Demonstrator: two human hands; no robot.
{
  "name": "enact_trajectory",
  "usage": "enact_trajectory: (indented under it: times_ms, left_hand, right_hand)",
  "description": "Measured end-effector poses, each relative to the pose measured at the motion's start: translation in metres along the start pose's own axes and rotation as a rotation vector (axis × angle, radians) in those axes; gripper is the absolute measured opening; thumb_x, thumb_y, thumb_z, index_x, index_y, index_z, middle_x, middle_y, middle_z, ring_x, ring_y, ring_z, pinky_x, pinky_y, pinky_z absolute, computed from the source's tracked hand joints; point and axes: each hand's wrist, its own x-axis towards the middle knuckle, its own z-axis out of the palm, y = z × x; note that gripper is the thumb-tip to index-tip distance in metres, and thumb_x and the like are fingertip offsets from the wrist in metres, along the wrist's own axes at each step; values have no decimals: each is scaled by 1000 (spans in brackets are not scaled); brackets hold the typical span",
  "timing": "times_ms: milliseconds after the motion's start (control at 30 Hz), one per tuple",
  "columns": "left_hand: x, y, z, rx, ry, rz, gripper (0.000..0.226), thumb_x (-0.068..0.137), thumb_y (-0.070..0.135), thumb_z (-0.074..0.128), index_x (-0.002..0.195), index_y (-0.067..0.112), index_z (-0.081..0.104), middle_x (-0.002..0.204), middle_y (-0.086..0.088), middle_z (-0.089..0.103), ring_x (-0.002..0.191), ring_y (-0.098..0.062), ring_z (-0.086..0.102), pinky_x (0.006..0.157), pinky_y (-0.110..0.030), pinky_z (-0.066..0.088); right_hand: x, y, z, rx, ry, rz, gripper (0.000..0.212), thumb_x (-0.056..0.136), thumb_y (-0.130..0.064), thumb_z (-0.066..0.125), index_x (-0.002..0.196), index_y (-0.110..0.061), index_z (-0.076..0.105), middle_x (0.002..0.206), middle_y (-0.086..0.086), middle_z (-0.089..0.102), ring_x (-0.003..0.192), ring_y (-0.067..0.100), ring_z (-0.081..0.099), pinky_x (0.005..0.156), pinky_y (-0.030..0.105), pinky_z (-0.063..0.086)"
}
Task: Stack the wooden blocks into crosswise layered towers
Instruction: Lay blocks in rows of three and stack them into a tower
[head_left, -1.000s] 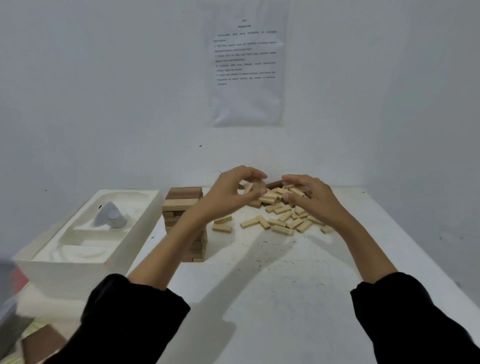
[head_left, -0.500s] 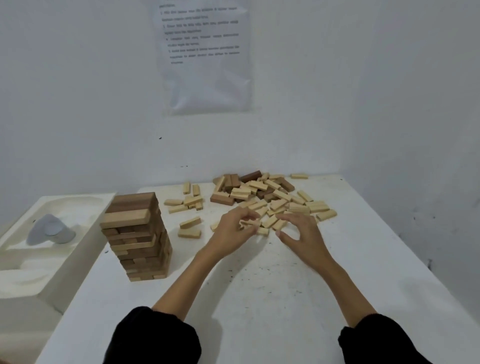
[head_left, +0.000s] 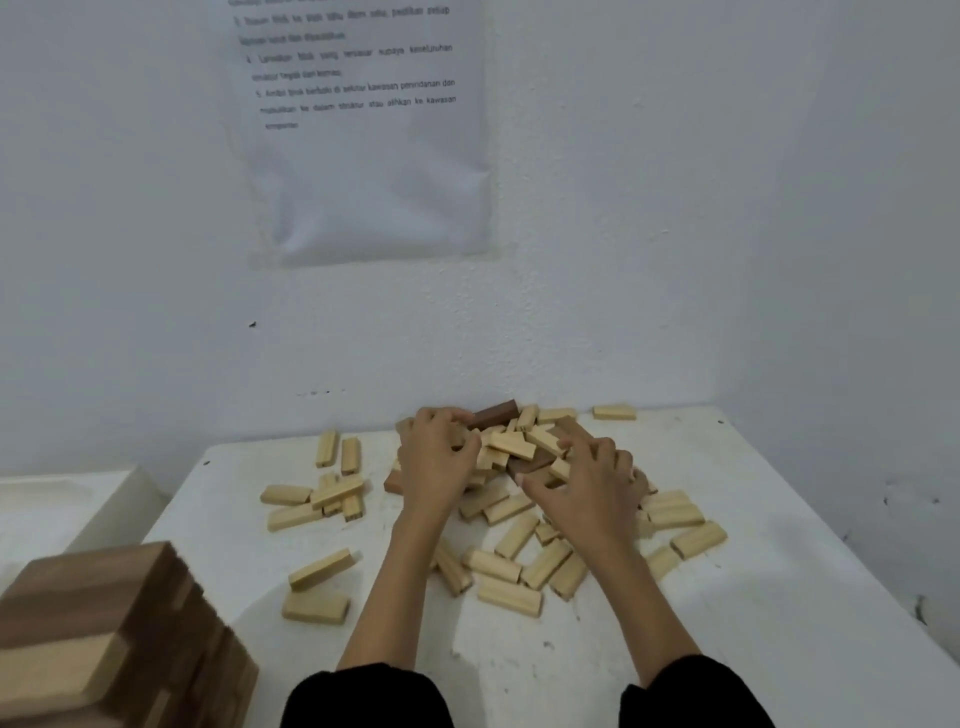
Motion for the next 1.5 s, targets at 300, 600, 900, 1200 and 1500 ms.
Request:
enact_trajectory:
  times_ms: [300, 600, 900, 1200, 1500]
  left_hand:
    - [27, -15, 5, 261, -57, -80, 29, 89, 30, 58, 117, 21, 61, 128, -4, 46, 122, -26, 32, 95, -40, 32]
    - [27, -20, -10, 223, -110, -149, 35, 89, 38, 59, 119, 20, 60, 128, -7, 45, 121, -28, 40, 99, -45, 36]
    - [30, -30, -15, 115, -120, -147, 32, 91, 9, 52, 122, 14, 58, 120, -14, 48, 96, -23, 52, 84, -35, 44]
    - [29, -28, -6, 233, -190, -137, 36, 97, 23, 47, 133, 21, 50, 130, -13, 50, 118, -33, 39, 90, -34, 36]
    - [37, -41, -23, 206, -301, -224, 43, 96, 18, 52, 138, 26, 46, 132, -14, 53, 126, -34, 41, 105, -40, 34]
  right_hand:
    - [15, -1, -3, 14, -140, -44, 43, 69, -45, 65, 105, -29, 48, 119, -3, 48, 112, 22, 44, 91, 35, 28]
    - [12, -2, 8, -39, -65, -81, 64, 77, -61, 57, 135, -44, 37, 150, -4, 27, 131, 21, 30, 102, 40, 25]
    - [13, -1, 15, -43, -31, -85, 57, 75, -65, 58, 128, -49, 45, 140, -5, 37, 127, 18, 33, 100, 38, 28]
    - [23, 15, 3, 297, -19, -182, 62, 67, -20, 75, 126, -27, 54, 122, -2, 49, 111, 17, 40, 78, 23, 35]
    - [27, 21, -4, 346, 15, -377, 75, 60, -25, 79, 130, -24, 51, 122, -4, 56, 106, 19, 49, 89, 34, 39]
